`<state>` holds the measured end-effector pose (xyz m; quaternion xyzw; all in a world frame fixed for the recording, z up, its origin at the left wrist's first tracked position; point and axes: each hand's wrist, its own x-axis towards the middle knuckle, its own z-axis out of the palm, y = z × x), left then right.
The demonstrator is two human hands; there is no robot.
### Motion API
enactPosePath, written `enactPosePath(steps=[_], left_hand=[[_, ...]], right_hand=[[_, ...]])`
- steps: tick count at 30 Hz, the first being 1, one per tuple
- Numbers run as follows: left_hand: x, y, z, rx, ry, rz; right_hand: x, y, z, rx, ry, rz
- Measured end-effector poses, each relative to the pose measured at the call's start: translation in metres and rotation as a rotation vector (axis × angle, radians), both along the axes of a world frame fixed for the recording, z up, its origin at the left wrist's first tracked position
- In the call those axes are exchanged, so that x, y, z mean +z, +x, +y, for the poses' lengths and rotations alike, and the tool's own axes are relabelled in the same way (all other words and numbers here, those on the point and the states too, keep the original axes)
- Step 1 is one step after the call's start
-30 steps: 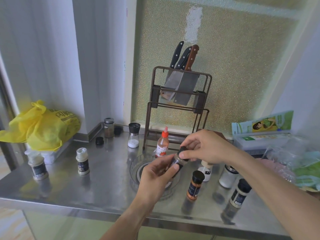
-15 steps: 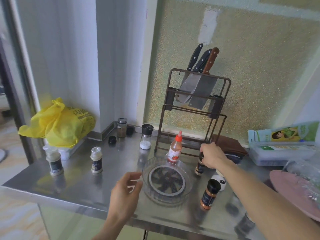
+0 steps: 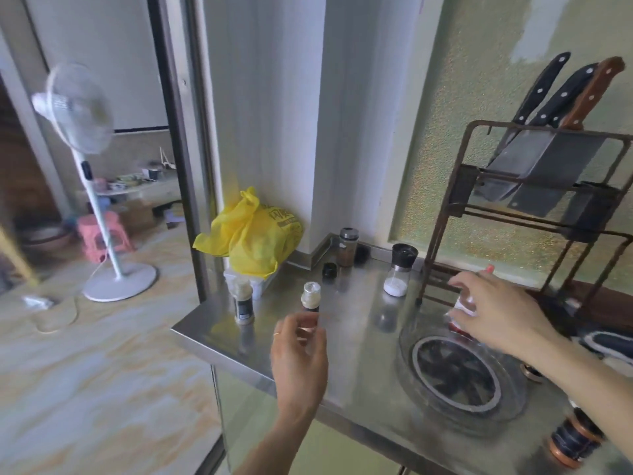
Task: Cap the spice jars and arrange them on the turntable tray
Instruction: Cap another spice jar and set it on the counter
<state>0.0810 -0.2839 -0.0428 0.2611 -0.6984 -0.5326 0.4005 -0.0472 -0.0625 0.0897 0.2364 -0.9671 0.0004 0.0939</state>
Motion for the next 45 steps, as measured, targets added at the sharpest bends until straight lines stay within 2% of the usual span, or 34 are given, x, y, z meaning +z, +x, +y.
enactPosePath(steps=[3, 7, 10, 16, 19, 23, 27, 30, 33, 37, 41, 45], left_hand=[[-0.002, 0.009, -0.029, 0.128, -0.014, 0.011], [-0.018, 0.006, -0.058, 0.067, -0.076, -0.121], [-0.025, -0.014, -0.066, -0.021, -0.174, -0.193], [-0.039, -0.056, -0.084, -0.236, -0.275, -0.237], [-0.049, -0.068, -0.095, -0.258, -0.263, -0.216], [-0.058, -0.073, -0.099, -0.309, -0.367, -0.234], [-0.059, -0.073, -0.1, -0.314, -0.392, -0.195], [-0.058, -0.071, -0.1, -0.328, -0.394, -0.186], [-0.056, -0.07, -0.1, -0.32, -0.375, -0.206], [-0.041, -0.056, -0.092, -0.329, -0.235, -0.176], [-0.019, -0.031, -0.058, -0.388, -0.082, -0.084], [0.012, -0.009, -0.009, -0.562, 0.132, 0.056]], right_hand=[[-0.013, 0.024, -0.057, 0.183, -0.039, -0.095], [-0.039, 0.026, -0.122, 0.309, -0.103, -0.188], [-0.048, -0.002, -0.158, 0.307, -0.127, -0.193], [-0.07, -0.075, -0.216, 0.264, -0.026, -0.19], [-0.082, -0.109, -0.244, 0.246, 0.06, -0.192], [-0.103, -0.139, -0.272, 0.243, 0.167, -0.205], [-0.118, -0.146, -0.283, 0.282, 0.268, -0.157], [-0.116, -0.137, -0.277, 0.302, 0.263, -0.115], [-0.106, -0.118, -0.26, 0.322, 0.148, -0.157], [-0.074, -0.078, -0.216, 0.307, -0.138, -0.286], [-0.023, -0.04, -0.159, 0.264, -0.535, -0.357], [0.022, 0.003, -0.101, 0.237, -0.9, -0.582]])
